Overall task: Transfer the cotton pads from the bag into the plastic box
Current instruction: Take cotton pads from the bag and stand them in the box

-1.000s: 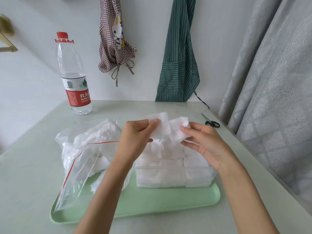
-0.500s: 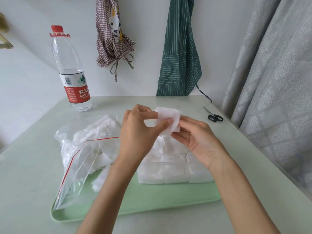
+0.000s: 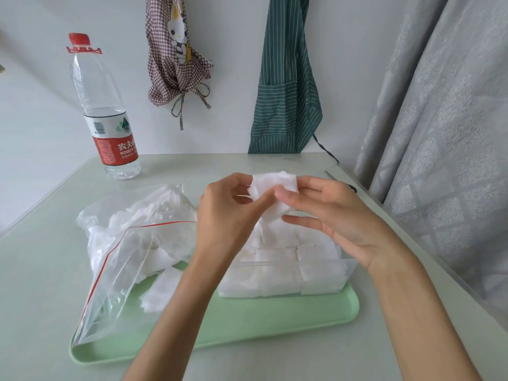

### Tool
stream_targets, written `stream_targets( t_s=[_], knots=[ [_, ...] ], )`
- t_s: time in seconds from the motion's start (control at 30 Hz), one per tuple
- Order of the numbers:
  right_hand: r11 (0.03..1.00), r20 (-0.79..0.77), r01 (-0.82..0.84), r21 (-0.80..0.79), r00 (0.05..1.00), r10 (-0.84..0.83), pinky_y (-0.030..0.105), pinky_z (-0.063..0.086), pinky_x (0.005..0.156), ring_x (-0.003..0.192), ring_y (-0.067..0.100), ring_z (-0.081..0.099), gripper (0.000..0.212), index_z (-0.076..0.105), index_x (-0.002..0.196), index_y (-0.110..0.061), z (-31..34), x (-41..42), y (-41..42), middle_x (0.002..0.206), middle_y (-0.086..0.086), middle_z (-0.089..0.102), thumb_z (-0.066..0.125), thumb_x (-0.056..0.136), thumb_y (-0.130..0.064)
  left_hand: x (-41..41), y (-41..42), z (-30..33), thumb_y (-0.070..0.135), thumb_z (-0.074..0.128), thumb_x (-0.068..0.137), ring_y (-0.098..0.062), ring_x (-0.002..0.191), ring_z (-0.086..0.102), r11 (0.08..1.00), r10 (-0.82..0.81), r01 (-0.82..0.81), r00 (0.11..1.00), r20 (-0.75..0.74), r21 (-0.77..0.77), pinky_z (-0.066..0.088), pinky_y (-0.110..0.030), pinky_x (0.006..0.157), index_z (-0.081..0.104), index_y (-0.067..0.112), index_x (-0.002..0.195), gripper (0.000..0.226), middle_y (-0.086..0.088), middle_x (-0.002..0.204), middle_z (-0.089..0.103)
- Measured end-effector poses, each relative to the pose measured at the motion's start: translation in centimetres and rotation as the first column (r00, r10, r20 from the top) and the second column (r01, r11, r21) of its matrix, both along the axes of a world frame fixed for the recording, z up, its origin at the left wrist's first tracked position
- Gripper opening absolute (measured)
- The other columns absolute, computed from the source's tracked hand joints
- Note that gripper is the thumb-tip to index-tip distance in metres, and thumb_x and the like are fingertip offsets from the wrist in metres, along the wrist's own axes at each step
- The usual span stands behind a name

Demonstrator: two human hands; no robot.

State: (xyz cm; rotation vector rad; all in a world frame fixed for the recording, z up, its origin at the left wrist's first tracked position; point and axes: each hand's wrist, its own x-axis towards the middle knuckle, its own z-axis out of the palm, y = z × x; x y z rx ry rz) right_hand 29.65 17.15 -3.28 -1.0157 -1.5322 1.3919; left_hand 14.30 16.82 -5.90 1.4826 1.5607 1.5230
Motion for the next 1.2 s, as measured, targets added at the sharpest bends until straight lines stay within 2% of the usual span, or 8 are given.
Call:
stream_targets(
  t_s=[0.1,0.23,0.43,0.57,0.77,0.9,1.13,1.2],
  knots=[
    [0.993,0.018,0.105,0.045,0.994,-0.106,0.019,0.055,0.076,0.089,0.008,0.07,0.018,0.07,0.1,-0.014,0.0,0.6,0.2,0.093,0.0,0.075,0.069,0.082,-0.016,0.3,-0.3,0.2,0.033,0.078,0.074,0.003,0.058,0.063,0.993,-0.113,0.116,0.989,0.097,-0.029,0.048,-0.013,0.057,0.066,0.023,0.085,0.019,0.01,0.067,0.071],
    [0.965,0.027,0.254,0.062,0.966,-0.256,0.014,0.054,0.064,0.069,0.002,0.068,0.011,0.068,0.094,-0.016,-0.5,2.2,1.3,0.077,-0.004,0.073,0.064,0.087,-0.008,1.2,0.5,0.7,0.021,0.067,0.086,-0.002,0.07,0.068,0.951,-0.267,0.288,0.948,0.171,-0.114,0.055,-0.022,0.069,0.066,0.017,0.091,0.006,0.004,0.076,0.073],
    [0.83,0.458,0.421,0.366,0.695,-0.555,0.028,0.049,0.069,0.066,0.008,0.067,0.014,0.061,0.078,-0.023,-3.4,5.2,3.5,0.067,-0.012,0.068,0.074,0.077,-0.021,3.6,5.1,0.1,0.018,0.063,0.087,-0.019,0.084,0.068,0.882,-0.399,0.299,0.885,-0.239,-0.364,0.053,-0.031,0.078,0.073,0.012,0.092,0.013,-0.003,0.078,0.072],
    [0.811,0.553,0.339,0.476,0.602,-0.576,0.027,0.036,0.065,0.082,0.009,0.052,0.023,0.06,0.072,-0.031,-4.4,5.0,3.7,0.086,-0.008,0.061,0.081,0.069,-0.022,4.0,6.4,-0.5,0.016,0.061,0.085,-0.014,0.076,0.057,0.868,-0.438,0.232,0.773,-0.459,-0.438,0.046,-0.025,0.069,0.073,0.016,0.082,0.013,0.005,0.069,0.065],
    [0.905,0.712,0.159,0.395,0.57,-0.41,0.028,0.029,0.098,0.129,0.021,0.034,0.026,0.067,0.085,-0.045,-4.9,5.2,4.1,0.129,-0.001,0.047,0.076,0.075,-0.023,4.4,5.6,-0.8,0.03,0.07,0.081,-0.022,0.093,0.063,0.945,-0.287,0.068,0.637,-0.715,-0.319,0.04,-0.027,0.07,0.071,0.026,0.096,0.016,0.003,0.093,0.069],
    [0.935,0.73,0.161,0.316,0.588,-0.348,0.037,0.041,0.098,0.122,0.022,0.042,0.037,0.059,0.073,-0.051,-5.5,5.2,4.4,0.121,0.0,0.054,0.076,0.071,-0.019,4.7,4.4,-1.6,0.037,0.07,0.082,-0.016,0.094,0.061,0.995,-0.101,0.066,0.573,-0.813,-0.078,0.034,-0.026,0.065,0.067,0.03,0.098,0.018,0.01,0.097,0.068],
    [0.95,0.782,0.175,0.26,0.539,-0.314,0.04,0.047,0.091,0.114,0.023,0.049,0.032,0.059,0.072,-0.048,-6.0,4.6,4.5,0.12,-0.003,0.058,0.072,0.074,-0.019,4.9,3.6,-2.4,0.029,0.052,0.094,-0.021,0.103,0.059,0.981,-0.195,0.068,0.385,-0.902,-0.183,0.033,-0.028,0.068,0.067,0.025,0.11,0.021,0.003,0.109,0.066],
    [0.948,0.807,0.166,0.273,0.496,-0.32,0.037,0.046,0.09,0.119,0.021,0.047,0.028,0.062,0.082,-0.047,-5.3,4.4,4.0,0.125,-0.003,0.056,0.071,0.076,-0.021,4.1,2.5,-1.6,0.025,0.048,0.096,-0.02,0.11,0.056,0.983,-0.182,0.102,0.416,-0.891,-0.153,0.033,-0.027,0.07,0.064,0.031,0.116,0.026,0.006,0.116,0.063]
  ],
)
